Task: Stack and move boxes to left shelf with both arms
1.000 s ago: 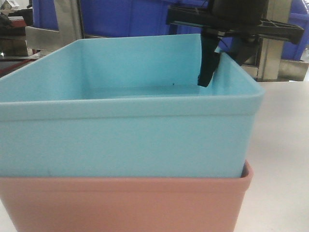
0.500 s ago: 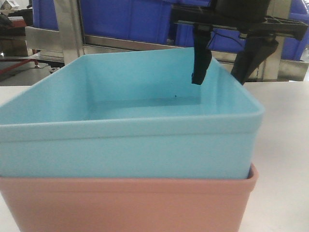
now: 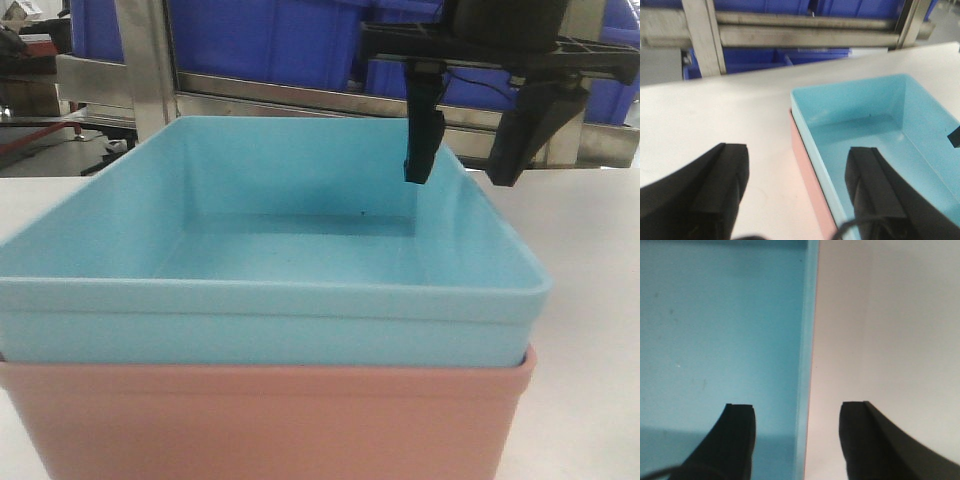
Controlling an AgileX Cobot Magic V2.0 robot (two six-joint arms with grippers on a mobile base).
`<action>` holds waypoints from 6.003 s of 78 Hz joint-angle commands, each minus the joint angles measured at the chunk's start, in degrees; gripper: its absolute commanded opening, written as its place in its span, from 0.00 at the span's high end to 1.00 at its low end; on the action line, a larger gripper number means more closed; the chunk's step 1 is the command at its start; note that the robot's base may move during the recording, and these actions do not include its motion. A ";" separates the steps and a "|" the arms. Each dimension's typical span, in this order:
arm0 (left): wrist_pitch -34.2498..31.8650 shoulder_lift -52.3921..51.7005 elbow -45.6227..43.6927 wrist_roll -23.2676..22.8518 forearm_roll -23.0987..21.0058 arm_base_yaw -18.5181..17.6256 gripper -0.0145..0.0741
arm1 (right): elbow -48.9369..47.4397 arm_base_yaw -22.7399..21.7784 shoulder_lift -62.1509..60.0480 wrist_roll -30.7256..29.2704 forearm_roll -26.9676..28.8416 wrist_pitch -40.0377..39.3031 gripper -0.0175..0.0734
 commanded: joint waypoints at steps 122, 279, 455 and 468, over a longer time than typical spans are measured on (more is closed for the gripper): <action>29.94 51.23 -30.03 -41.82 19.56 -14.88 0.48 | 7.23 2.35 -1.06 6.28 -3.24 -4.15 0.32; 30.22 54.90 -30.03 -40.32 15.11 -14.88 0.85 | 7.10 3.29 1.00 5.99 -3.04 -4.50 0.67; 47.50 32.86 -27.25 -58.60 17.18 -29.64 0.84 | 9.77 21.49 -23.21 25.51 -12.13 12.15 0.75; 47.50 29.91 -24.23 -58.99 17.18 -30.37 0.84 | 10.69 23.95 -23.66 28.43 -13.93 12.48 0.75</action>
